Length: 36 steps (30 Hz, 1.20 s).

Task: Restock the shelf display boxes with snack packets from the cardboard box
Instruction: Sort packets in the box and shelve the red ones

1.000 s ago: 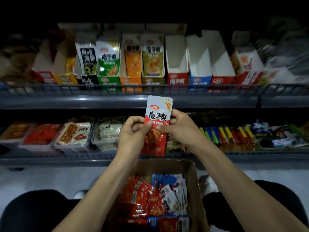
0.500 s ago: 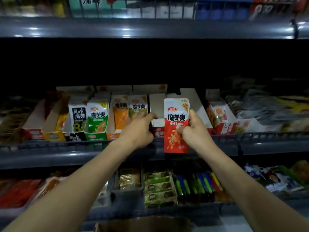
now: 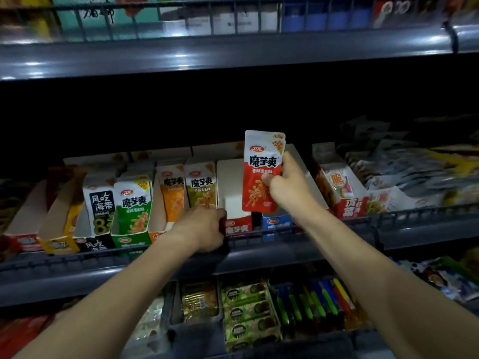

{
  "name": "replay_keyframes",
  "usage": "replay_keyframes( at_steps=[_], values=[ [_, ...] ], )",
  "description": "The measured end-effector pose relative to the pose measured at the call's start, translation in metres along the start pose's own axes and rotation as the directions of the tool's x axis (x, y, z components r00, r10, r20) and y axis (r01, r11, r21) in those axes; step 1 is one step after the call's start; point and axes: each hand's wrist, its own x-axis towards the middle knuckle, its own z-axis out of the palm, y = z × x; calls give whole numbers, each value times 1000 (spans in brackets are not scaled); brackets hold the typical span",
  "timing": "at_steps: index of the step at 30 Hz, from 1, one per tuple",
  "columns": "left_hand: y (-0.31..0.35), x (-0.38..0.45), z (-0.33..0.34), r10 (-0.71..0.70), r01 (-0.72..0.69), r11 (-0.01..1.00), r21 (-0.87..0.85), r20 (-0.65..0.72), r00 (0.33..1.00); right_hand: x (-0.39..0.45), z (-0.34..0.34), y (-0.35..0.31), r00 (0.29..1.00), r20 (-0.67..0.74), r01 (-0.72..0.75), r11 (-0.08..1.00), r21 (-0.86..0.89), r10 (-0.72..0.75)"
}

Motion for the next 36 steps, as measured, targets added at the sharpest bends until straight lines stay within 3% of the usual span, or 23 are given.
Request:
replay_keyframes(
  at_steps=[2, 6, 12, 16, 18, 20, 23, 27, 30, 36],
  values=[
    [-2, -3, 3, 41, -34, 992, -125, 52, 998, 9, 6, -5, 1000, 2, 28, 999, -29, -28],
    [-5, -4, 8, 75, -58, 975, -214, 74, 994, 29, 25, -13, 998, 26, 59, 996, -74, -57],
    [-7, 0, 17, 96, -81, 978, -190, 71, 993, 43, 60, 7, 992, 90, -73, 991, -113, 83],
    [-6, 2, 21, 83, -78, 986, -148, 29, 996, 51, 57, 8, 996, 88, -1, 966, -257, 25],
    [-6, 3, 22, 86, -82, 989, -123, 26, 996, 55, 52, 0, 989, 145, 107, 858, -502, -38],
    [-7, 5, 24, 84, -80, 991, -111, 29, 996, 59, 49, -10, 971, 212, 230, 673, -704, -109],
    [-6, 7, 28, 79, -78, 995, -66, 21, 997, 65, 54, -13, 937, 316, 345, 541, -767, -150],
    [-6, 12, 30, 73, -73, 997, -15, 20, 997, 72, 68, -7, 899, 436, 414, 384, -825, -33],
    [-6, 13, 32, 68, -68, 998, -6, 18, 997, 79, 72, -5, 888, 457, 449, 317, -835, -54],
    [-5, 13, 32, 60, -60, 998, -5, -10, 998, 89, 74, 1, 887, 446, 462, 289, -839, -121]
  ],
)
